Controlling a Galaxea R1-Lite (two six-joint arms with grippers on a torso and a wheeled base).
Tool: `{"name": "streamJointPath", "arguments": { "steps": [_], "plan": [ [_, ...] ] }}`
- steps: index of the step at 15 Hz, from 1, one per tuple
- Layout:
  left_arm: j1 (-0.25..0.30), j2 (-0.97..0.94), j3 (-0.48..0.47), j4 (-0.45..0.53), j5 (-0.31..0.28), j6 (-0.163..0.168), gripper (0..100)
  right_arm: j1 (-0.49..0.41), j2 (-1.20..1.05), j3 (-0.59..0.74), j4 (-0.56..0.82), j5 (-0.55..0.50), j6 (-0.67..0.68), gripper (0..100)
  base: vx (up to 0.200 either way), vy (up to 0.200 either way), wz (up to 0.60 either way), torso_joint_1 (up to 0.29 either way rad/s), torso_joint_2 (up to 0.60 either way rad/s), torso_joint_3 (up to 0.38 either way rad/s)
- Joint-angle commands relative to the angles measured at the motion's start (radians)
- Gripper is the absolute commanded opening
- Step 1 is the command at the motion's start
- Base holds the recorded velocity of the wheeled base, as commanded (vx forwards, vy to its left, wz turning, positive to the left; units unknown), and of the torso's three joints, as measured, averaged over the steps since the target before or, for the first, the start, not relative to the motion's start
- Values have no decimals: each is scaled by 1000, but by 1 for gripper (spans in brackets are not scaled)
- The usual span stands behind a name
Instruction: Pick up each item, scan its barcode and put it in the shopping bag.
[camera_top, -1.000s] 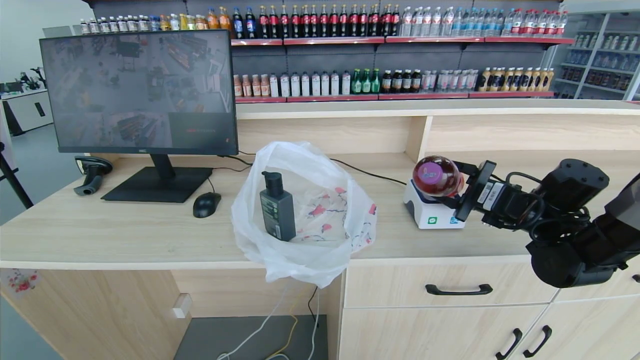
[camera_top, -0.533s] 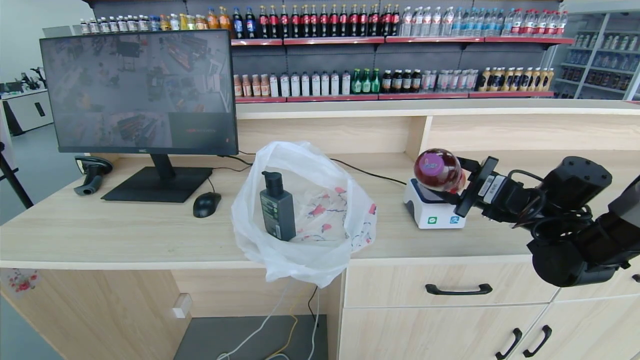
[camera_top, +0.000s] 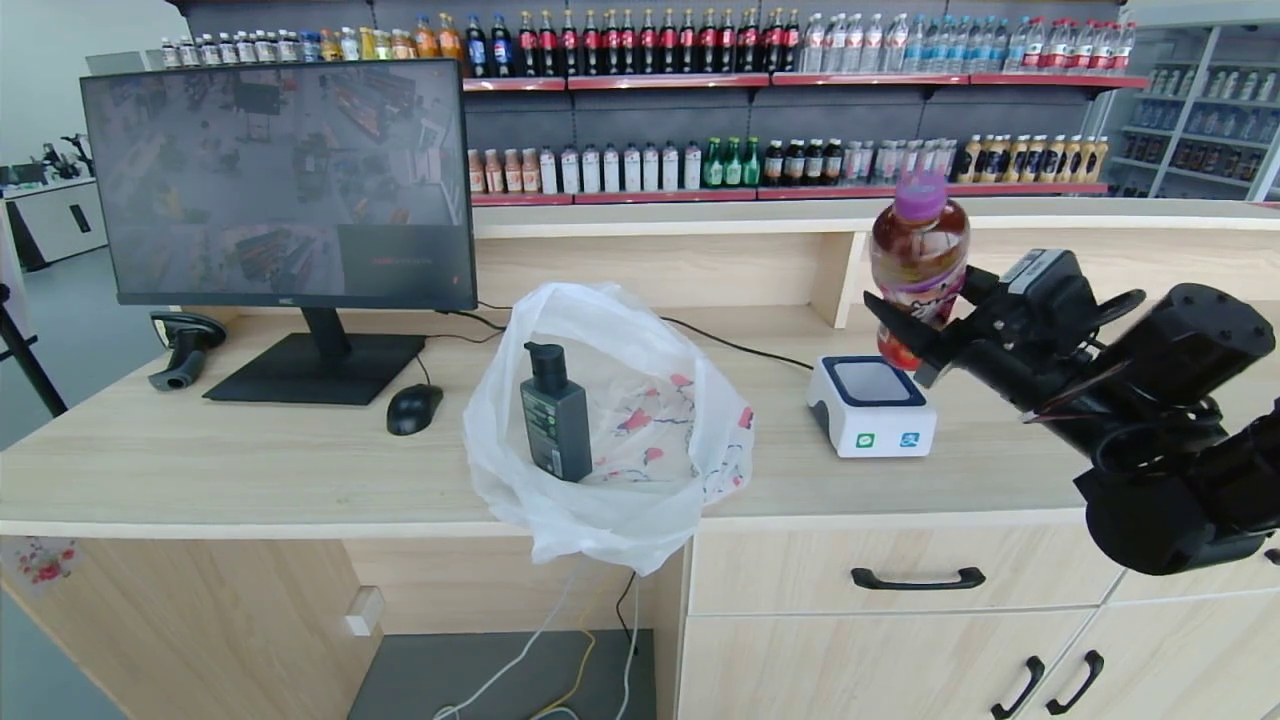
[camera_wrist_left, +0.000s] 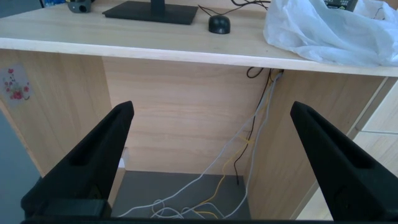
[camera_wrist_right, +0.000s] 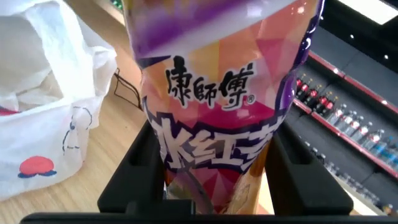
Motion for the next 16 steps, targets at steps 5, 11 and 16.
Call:
{"name": "streamJointPath", "arguments": {
  "steps": [5,11,16],
  "plan": [
    [0,0,0,1,0,0,100,-6,-135,105,-2,-109,179,0,0,0,0,0,0,0],
    [0,0,0,3,0,0,100,-9,-178,193,-2,-340,381,0,0,0,0,0,0,0],
    [0,0,0,1,0,0,100,-39,-175,271,-2,-360,420,0,-40,0,0,0,0,0]
  ]
}}
